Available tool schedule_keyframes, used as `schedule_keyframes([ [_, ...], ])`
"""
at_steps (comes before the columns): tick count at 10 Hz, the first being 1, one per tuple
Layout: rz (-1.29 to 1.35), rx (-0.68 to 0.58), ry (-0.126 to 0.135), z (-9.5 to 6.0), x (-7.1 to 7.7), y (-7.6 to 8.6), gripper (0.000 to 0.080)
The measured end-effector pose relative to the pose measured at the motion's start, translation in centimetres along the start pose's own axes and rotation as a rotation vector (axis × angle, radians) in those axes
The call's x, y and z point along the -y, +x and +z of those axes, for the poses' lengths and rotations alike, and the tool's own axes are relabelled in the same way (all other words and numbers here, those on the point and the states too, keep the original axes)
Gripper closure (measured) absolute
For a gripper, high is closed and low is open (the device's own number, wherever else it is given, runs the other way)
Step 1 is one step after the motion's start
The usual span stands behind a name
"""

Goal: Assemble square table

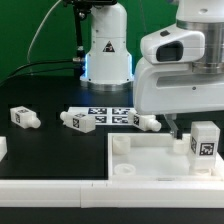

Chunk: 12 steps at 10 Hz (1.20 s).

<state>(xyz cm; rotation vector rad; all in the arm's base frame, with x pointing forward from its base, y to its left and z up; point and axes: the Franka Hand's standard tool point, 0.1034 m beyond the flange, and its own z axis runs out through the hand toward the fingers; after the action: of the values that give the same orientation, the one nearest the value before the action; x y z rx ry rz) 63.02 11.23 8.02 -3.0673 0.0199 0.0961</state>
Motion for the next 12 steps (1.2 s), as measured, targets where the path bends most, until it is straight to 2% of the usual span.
schedule_keyframes([
  [1, 0.019, 0.001, 0.000, 0.06, -0.02, -0.03, 0.0264],
  [2, 0.055, 0.001, 0.000, 0.07, -0.01, -0.03, 0.0465],
  [3, 0.154, 0.001, -0.001, 0.07, -0.05, -0.03, 0.0515],
  [5, 0.295, 0.001, 0.000, 0.09, 0.02, -0.04, 0.0515],
  [7, 0.566, -0.086, 0.020, 0.19, 0.25, 0.13, 0.0515],
  [8, 0.678, -0.109, 0.050, 0.21, 0.21, 0.28, 0.0515],
  [10, 1.015, -0.122, 0.174, 0.22, -0.25, 0.29, 0.0515],
  [11, 1.076, -0.097, 0.186, 0.16, -0.39, 0.41, 0.0515],
  [12, 1.136, -0.079, 0.187, 0.14, -0.39, 0.52, 0.0515],
])
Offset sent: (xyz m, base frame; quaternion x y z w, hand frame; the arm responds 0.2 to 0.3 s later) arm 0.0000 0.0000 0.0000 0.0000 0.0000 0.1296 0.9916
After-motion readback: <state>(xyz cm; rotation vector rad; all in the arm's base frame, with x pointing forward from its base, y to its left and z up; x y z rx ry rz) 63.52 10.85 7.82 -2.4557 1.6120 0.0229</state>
